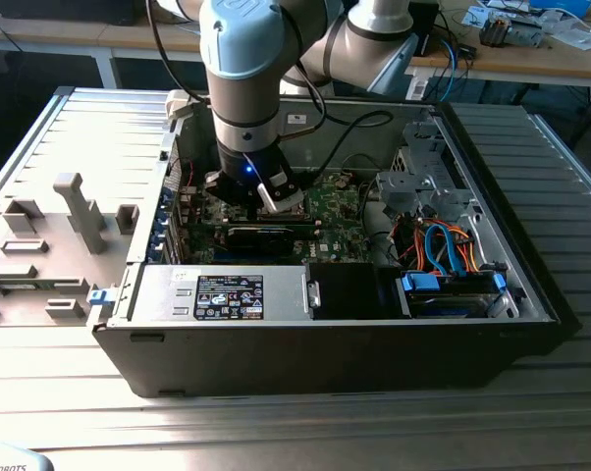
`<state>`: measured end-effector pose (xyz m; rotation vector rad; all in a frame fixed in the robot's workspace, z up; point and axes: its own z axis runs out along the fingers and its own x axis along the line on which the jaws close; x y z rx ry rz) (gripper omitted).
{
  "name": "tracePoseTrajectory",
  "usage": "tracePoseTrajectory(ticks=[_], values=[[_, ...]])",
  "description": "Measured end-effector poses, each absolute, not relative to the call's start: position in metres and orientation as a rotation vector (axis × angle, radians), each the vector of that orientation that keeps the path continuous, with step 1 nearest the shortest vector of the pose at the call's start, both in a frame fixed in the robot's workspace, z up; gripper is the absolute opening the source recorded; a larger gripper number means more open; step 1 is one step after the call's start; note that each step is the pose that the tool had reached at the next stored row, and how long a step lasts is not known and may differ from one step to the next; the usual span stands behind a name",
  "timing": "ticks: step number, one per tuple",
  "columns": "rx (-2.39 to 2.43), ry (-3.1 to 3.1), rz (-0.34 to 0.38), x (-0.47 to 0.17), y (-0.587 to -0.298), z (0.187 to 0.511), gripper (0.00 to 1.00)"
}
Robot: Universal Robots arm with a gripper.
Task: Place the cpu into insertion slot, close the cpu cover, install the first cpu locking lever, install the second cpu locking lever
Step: 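Install the second cpu locking lever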
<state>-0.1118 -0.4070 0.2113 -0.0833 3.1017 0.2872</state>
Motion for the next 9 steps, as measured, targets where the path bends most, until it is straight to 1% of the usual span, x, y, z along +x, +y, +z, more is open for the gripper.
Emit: tracePoseTrajectory(ticks=[9], values=[[-0.084, 3.101, 0.29, -0.1136, -0.407, 0.2102, 0.11]])
